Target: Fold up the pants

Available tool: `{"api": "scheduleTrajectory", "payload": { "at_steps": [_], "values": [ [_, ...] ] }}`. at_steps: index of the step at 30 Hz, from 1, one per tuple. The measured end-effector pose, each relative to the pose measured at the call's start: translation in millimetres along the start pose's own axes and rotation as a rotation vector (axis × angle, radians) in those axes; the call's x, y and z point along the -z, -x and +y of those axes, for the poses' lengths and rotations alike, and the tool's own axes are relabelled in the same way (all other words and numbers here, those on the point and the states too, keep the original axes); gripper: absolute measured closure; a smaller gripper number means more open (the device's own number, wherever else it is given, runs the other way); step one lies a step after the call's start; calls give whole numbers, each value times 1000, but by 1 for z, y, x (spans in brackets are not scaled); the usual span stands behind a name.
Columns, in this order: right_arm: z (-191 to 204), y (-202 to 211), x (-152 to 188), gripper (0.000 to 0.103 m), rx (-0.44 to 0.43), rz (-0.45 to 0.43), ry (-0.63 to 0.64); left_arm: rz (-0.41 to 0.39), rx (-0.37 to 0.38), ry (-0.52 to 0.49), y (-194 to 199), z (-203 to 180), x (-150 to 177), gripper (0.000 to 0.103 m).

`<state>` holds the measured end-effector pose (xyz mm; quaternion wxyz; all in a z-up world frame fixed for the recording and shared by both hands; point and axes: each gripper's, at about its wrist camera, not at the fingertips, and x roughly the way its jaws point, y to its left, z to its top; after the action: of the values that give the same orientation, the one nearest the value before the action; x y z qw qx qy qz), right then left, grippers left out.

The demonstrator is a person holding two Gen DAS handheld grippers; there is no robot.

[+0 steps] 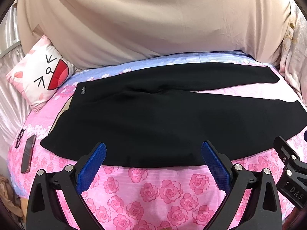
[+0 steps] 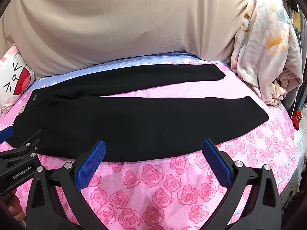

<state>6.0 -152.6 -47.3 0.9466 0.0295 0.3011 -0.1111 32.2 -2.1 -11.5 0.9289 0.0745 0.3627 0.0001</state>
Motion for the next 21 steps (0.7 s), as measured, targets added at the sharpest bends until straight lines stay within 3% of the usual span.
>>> {"api": "scheduleTrajectory", "payload": {
  "at_steps": [21],
  "values": [
    [2, 1, 2, 5, -6, 13, -9, -8, 32, 7, 2, 5, 3, 6]
  ]
}}
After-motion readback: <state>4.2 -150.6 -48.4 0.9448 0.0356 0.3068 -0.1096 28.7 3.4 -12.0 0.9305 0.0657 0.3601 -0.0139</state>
